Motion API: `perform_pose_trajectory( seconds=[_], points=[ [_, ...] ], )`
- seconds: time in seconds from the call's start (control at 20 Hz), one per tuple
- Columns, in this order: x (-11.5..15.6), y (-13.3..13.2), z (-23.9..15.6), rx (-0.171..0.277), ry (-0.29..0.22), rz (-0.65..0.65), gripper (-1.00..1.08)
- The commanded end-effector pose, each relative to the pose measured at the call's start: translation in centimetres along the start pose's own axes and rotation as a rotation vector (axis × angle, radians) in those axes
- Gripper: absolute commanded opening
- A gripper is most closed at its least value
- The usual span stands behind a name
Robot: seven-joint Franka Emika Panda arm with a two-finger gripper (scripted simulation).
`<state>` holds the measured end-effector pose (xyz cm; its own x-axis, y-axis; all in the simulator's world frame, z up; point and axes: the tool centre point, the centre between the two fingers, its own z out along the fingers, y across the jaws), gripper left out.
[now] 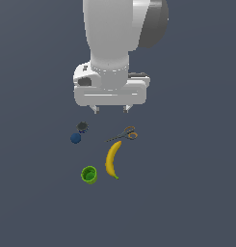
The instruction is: Pick up a designated object from a clutter of objects.
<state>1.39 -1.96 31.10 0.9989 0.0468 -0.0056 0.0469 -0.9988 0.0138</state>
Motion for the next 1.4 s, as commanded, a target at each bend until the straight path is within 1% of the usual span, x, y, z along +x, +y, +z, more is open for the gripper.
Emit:
perform_pose_trajectory(
  seconds=[0.0,0.35,0.85,1.1,1.35],
  points=[
    [0.8,0.4,0.8,0.002,0.0,0.005,1.0],
    [4.1,2.3,4.3,0.008,0.001,0.027,1.0],
    [9.2,6.1,12.2,0.014,0.003,0.069,1.0],
    [10.9,7.9,16.3,0.015,0.004,0.087,1.0],
    [11.8,9.2,19.4,0.015,0.004,0.1,1.0]
  ],
)
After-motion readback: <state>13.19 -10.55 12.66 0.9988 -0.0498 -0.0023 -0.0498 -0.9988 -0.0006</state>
